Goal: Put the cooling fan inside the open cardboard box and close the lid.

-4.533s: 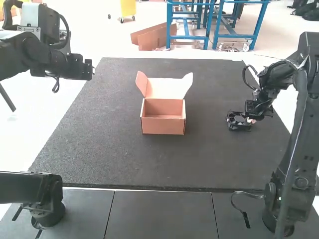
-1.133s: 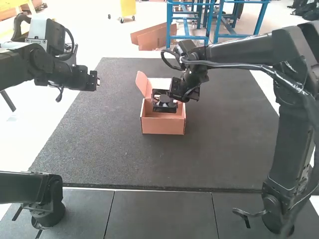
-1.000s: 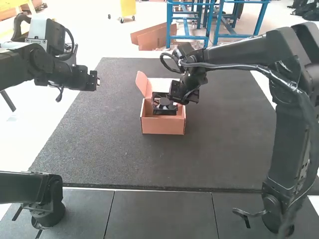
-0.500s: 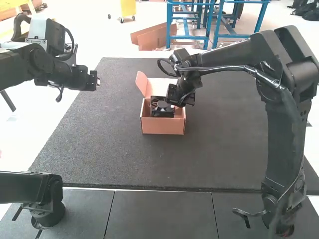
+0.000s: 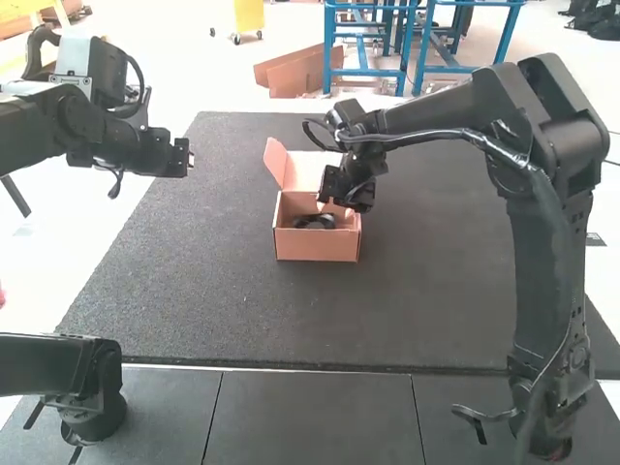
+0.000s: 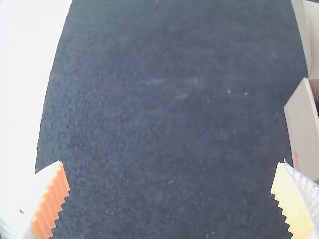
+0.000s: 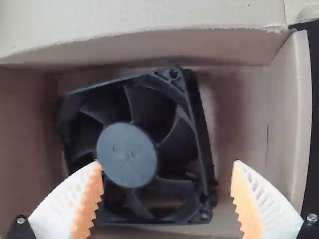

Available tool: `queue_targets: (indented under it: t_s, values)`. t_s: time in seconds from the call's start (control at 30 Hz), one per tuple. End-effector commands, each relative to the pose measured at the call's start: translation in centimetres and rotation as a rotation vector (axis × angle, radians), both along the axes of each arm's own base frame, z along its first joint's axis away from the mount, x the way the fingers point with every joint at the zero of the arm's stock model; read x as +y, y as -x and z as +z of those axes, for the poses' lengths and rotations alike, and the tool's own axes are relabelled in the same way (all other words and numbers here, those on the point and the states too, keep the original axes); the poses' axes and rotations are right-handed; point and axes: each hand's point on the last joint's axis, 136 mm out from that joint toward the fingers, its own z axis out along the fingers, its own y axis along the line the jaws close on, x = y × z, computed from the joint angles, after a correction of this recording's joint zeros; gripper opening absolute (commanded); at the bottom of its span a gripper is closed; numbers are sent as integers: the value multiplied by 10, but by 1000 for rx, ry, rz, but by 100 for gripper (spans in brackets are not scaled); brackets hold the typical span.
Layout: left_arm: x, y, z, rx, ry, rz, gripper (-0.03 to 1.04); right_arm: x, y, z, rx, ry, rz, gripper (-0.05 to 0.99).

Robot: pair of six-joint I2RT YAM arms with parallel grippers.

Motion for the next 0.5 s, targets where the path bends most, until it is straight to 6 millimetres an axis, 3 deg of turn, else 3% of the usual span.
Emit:
queue_targets:
  t_s: [0.0,0.13,0.23,0.3,0.37,0.47]
  values:
    - [-5,0,14,-45,19,-12,96,12,-19,34,-63,-70,4,73]
    - [-5,-4,14,-56,20,-12,96,34,-24,76,-82,-187,55,77]
    - [-6,-9,8,-43,20,-13,96,25,-32,118,-122,-231,59,79]
    - [-6,-13,1,-25,19,-13,96,17,-35,133,-166,-211,101,83]
    - [-7,-17,-3,-16,19,-15,96,1,-36,135,-210,-112,145,89]
    - [-8,-27,-7,-19,19,-15,96,-23,-30,132,-228,13,203,90]
